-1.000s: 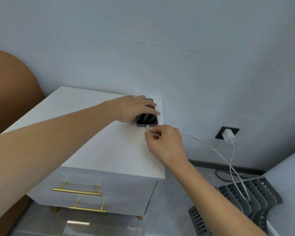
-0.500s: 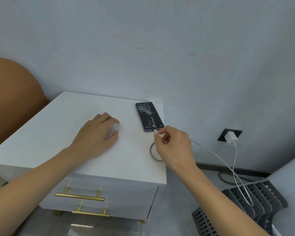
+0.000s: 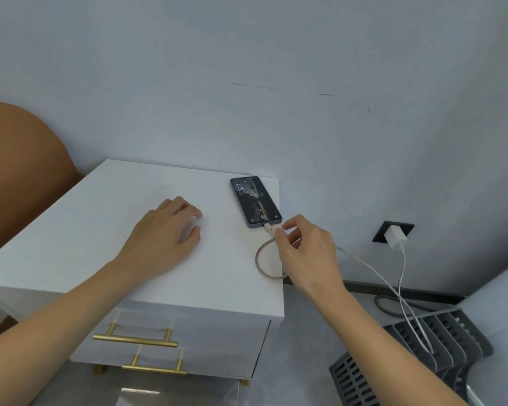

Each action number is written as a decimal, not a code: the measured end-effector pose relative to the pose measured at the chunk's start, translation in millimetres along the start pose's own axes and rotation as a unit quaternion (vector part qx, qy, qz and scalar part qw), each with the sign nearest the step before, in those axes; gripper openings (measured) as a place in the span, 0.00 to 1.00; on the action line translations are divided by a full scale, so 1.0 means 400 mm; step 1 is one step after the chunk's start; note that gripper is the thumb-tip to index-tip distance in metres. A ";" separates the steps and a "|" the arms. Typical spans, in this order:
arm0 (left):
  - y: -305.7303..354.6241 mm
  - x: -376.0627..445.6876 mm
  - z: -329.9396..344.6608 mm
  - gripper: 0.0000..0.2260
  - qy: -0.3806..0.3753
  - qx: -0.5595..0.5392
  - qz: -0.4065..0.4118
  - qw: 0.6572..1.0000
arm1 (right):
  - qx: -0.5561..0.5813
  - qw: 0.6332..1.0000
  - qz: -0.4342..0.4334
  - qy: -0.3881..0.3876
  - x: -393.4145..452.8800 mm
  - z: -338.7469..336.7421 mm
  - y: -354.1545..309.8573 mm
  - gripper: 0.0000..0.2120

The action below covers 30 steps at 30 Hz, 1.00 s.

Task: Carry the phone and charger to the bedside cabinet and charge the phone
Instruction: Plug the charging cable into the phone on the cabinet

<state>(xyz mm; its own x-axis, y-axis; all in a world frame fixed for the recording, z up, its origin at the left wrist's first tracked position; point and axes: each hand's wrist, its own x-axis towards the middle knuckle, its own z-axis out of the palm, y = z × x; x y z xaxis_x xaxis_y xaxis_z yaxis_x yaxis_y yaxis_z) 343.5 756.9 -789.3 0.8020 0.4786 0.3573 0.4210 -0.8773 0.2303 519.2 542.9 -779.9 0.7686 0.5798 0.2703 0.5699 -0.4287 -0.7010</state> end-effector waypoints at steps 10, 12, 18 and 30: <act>0.000 -0.004 0.002 0.12 0.007 -0.007 -0.001 1.000 | 0.001 1.000 0.014 -0.009 0.001 -0.007 0.024 0.09; -0.001 -0.005 0.004 0.12 0.009 -0.006 0.000 1.000 | -0.003 1.000 0.011 -0.009 0.001 -0.009 0.025 0.09; -0.003 -0.005 0.006 0.12 0.012 -0.011 0.001 1.000 | -0.010 1.000 0.010 -0.016 0.006 -0.020 0.029 0.09; -0.005 -0.003 0.008 0.12 0.014 -0.011 0.005 1.000 | -0.019 1.000 0.006 -0.016 0.009 -0.023 0.021 0.09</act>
<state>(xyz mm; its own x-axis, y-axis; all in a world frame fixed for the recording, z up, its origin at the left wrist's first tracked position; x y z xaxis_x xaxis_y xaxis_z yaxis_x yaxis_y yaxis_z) 343.0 758.0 -793.2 0.7943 0.4701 0.3849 0.4023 -0.8817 0.2465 529.5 535.2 -778.8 0.7655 0.5968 0.2404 0.5725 -0.4612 -0.6779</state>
